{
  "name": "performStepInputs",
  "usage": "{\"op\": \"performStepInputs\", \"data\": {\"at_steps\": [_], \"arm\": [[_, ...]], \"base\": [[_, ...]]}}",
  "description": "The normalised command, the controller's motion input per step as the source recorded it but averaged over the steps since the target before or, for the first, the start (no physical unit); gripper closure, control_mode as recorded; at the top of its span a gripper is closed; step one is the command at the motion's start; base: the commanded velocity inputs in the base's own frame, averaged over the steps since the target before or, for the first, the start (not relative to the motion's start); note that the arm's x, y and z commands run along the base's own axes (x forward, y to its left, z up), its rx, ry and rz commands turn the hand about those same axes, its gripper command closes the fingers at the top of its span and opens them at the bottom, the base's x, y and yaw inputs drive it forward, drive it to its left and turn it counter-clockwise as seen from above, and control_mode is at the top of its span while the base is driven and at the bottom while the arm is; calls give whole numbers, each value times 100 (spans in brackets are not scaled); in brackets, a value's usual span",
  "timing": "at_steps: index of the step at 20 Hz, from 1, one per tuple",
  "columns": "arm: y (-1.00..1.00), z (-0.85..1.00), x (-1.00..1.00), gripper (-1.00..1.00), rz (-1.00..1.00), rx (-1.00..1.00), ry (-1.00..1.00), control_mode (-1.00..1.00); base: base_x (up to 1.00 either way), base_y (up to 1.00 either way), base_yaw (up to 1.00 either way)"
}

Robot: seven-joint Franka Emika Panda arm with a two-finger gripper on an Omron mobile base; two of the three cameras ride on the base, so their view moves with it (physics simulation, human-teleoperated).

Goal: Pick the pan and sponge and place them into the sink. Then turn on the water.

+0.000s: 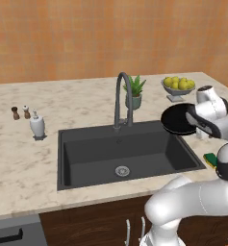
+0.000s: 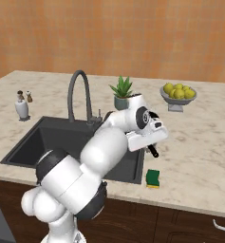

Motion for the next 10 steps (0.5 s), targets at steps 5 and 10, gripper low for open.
{"op": "performStepInputs", "data": {"at_steps": [5, 10], "arm": [[72, 1, 48, 100, 28, 0, 19, -100], [61, -16, 36, 100, 36, 0, 15, -100]], "base": [[0, 0, 0], [0, 0, 0]]}}
